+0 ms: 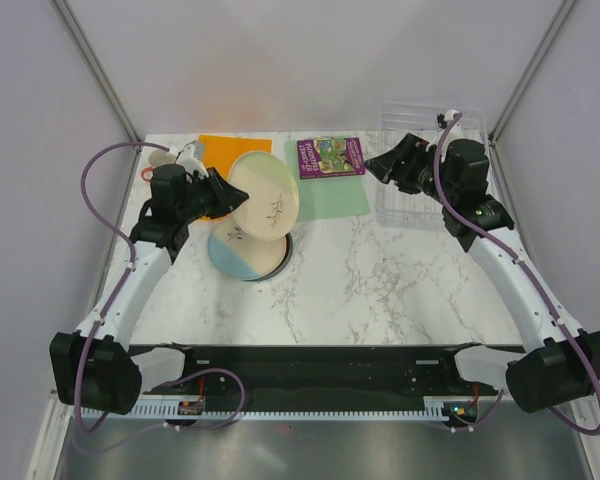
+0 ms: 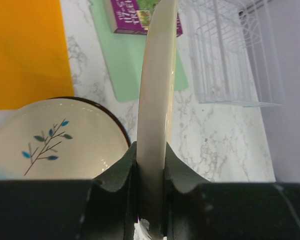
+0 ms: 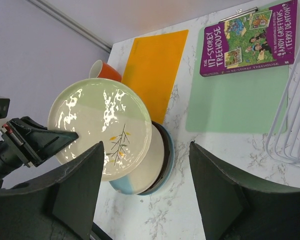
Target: Unload the plates from the dish rack
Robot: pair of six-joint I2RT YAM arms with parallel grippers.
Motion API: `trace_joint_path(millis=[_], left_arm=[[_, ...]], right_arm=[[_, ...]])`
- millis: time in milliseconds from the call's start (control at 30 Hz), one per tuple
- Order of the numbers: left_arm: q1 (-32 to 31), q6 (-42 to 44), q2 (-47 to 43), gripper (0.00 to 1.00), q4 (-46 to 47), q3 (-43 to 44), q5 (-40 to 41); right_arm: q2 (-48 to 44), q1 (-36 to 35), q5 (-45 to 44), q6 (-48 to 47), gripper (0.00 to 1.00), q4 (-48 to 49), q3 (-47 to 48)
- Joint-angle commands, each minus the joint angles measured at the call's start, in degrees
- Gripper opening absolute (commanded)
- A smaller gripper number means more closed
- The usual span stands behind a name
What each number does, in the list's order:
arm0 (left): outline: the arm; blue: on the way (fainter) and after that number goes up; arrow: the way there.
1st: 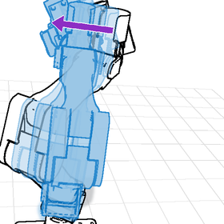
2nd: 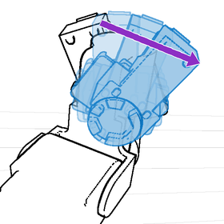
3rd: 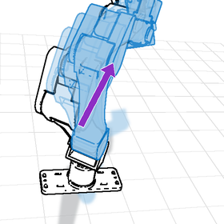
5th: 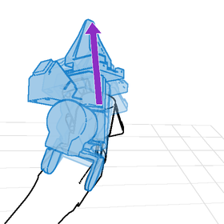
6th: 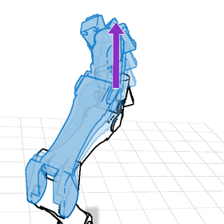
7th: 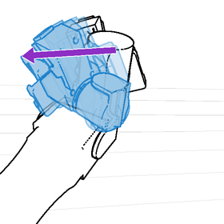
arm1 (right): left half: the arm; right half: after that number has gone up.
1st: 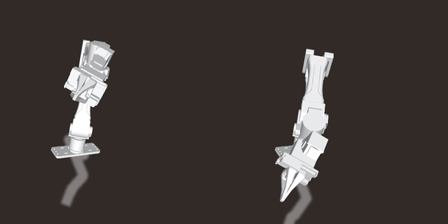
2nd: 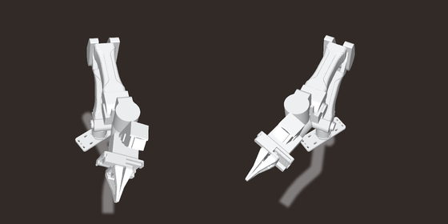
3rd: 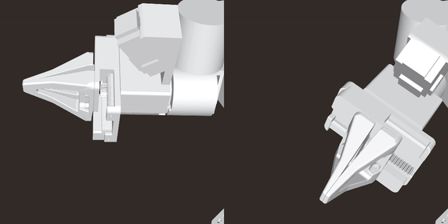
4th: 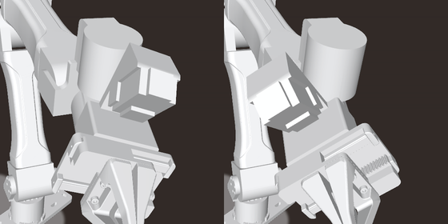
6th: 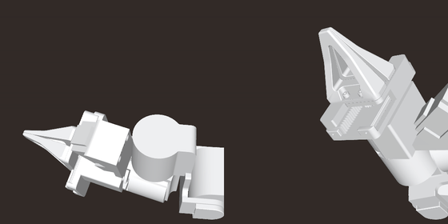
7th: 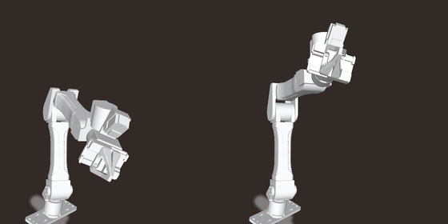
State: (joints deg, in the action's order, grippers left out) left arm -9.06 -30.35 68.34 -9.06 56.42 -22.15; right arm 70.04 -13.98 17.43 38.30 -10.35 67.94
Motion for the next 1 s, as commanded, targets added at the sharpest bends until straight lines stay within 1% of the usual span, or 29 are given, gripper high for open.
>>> trace_joint_path(millis=[0, 200, 367, 467, 500, 533, 567, 600, 633, 700, 767, 800, 833, 900, 967], left_arm=[[0.4, 4.3, -4.6, 0.02, -0.4, 4.7, 6.1], [0.4, 4.2, -5.9, 0.02, -1.5, 1.3, 9.0], [0.6, 2.6, -6.8, 0.02, 1.4, -3.3, 7.3], [1.4, 0.9, -6.9, 0.02, 4.5, -5.6, 3.5], [1.8, -0.1, -6.9, 0.02, 5.4, -6.2, 1.1], [2.4, -0.8, -7.0, 0.02, 8.0, -6.9, -0.5], [3.8, -1.7, -7.3, 0.02, 8.7, -8.6, -2.0], [4.8, -4.2, -7.4, 0.02, 11.8, -9.7, -5.9], [5.9, -5.4, -7.4, 0.02, 15.5, -10.8, -7.8], [8.3, -7.6, -7.5, 0.02, 18.5, -13.1, -12.3], [9.3, -8.7, -7.5, 0.02, 21.7, -14.7, -14.1], [11.2, -10.5, -7.2, 0.02, 23.4, -15.4, -16.8], [12.4, -11.5, -6.9, 0.02, 27.3, -16.6, -18.3], [13.3, -14.4, -5.5, 0.02, 30.4, -17.7, -21.7], [13.7, -14.9, -5.0, 0.02, 32.6, -18.8, -22.3]], right_arm=[[0.3, 0.3, -0.7, -1.0, 0.75, 0.8, -0.3], [1.2, 0.2, -0.7, -1.0, 0.75, 1.0, -0.6], [1.7, 0.3, -0.3, -1.2, 0.75, 1.1, -1.2], [1.9, 0.2, -0.1, -1.3, 0.75, 1.1, -1.8], [2.0, 0.2, -0.1, -1.4, 0.75, 1.2, -2.0], [2.1, 0.3, -0.1, -1.5, 0.75, 1.2, -2.1], [2.2, 0.2, -0.1, -1.4, 0.75, 1.2, -2.2], [2.3, 0.3, 0.1, -1.6, 0.75, 1.2, -2.3], [2.4, 0.2, 0.1, -1.7, 0.75, 1.3, -2.5], [2.6, 0.2, 0.2, -1.7, 0.75, 1.4, -2.5], [2.8, 0.3, 0.2, -1.8, 0.75, 1.4, -2.6], [3.1, 0.3, 0.3, -1.8, 0.75, 1.5, -2.6], [3.3, 0.3, 0.4, -1.7, 0.75, 1.5, -2.6], [3.6, 0.2, 0.6, -1.7, 0.75, 1.6, -2.6], [3.8, 0.2, 0.9, -1.6, 0.75, 1.9, -2.7]])
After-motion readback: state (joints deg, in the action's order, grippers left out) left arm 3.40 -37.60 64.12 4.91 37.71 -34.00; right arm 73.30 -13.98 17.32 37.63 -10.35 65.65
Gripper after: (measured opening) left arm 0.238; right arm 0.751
